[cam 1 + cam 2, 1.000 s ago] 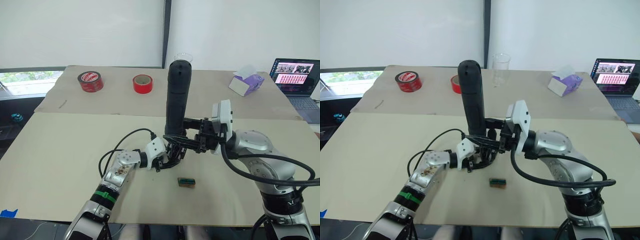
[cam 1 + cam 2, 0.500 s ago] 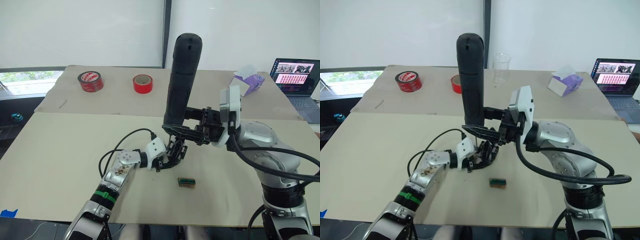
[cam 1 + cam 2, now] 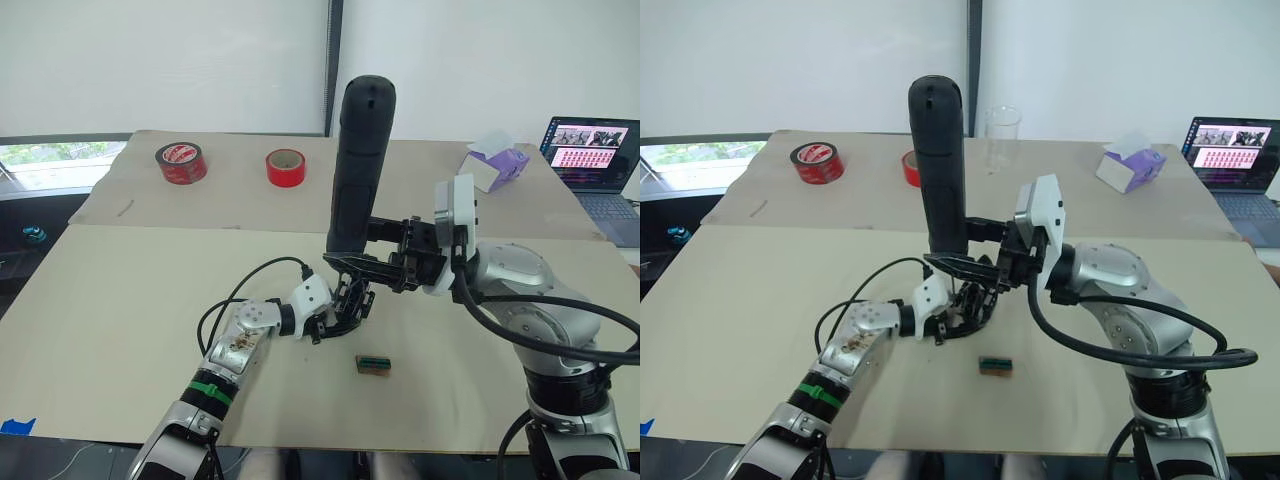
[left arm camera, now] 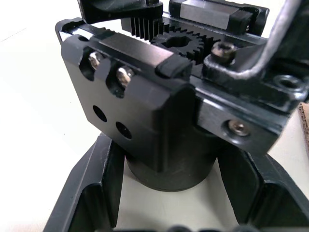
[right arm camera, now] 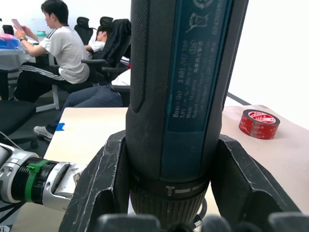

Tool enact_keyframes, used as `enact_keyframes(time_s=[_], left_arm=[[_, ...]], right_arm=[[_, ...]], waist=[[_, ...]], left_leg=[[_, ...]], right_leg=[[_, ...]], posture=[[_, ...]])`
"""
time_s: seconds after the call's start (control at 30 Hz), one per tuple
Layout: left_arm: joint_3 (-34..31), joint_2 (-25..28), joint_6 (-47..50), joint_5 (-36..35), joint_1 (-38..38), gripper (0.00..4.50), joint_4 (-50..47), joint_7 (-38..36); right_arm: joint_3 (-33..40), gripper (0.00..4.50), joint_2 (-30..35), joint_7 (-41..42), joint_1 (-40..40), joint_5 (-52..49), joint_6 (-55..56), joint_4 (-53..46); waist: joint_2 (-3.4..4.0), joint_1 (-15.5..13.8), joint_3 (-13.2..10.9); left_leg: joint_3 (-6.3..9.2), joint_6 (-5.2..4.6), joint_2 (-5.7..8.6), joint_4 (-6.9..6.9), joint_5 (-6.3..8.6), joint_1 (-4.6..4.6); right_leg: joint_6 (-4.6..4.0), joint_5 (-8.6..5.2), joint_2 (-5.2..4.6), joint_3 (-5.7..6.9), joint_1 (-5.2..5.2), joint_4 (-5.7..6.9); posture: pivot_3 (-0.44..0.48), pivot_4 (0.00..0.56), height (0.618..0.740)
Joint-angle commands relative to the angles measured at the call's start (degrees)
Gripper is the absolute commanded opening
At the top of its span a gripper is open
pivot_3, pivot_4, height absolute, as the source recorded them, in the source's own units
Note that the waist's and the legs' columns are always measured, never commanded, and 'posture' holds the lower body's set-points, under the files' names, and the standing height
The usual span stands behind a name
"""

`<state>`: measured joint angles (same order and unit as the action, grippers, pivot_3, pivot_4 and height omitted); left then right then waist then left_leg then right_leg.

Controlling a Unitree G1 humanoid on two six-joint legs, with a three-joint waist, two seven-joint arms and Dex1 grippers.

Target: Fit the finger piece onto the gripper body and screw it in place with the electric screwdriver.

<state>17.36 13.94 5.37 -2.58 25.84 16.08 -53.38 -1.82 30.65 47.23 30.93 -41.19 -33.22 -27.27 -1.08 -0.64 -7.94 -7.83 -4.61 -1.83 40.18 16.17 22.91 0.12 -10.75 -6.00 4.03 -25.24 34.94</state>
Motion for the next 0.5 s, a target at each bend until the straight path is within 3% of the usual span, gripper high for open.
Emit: enact_keyframes(time_s=[0.03, 0.5], left_arm=[[2.0, 0.9, 2.6, 0.9, -2.0, 2.29, 2.0, -1.0], [2.0, 0.8, 2.6, 0.9, -1.9, 2.29, 2.1, -1.1]], right_arm=[[1.1, 1.93, 0.5, 0.0, 1.2, -0.5, 0.4, -2.1], [0.1, 1.93, 0.9, 0.3, 0.5, 1.7, 1.0, -1.6]], waist=[[0.0, 0.0, 0.0], [0.0, 0.0, 0.0]], left_leg=[[0.0, 0.0, 0.0, 0.0, 0.0, 0.0], [0.0, 0.0, 0.0, 0.0, 0.0, 0.0]], right_leg=[[0.0, 0.0, 0.0, 0.0, 0.0, 0.0], [0.0, 0.0, 0.0, 0.0, 0.0, 0.0]], posture=[[0.0, 0.15, 0.74], [0.0, 0.15, 0.74]])
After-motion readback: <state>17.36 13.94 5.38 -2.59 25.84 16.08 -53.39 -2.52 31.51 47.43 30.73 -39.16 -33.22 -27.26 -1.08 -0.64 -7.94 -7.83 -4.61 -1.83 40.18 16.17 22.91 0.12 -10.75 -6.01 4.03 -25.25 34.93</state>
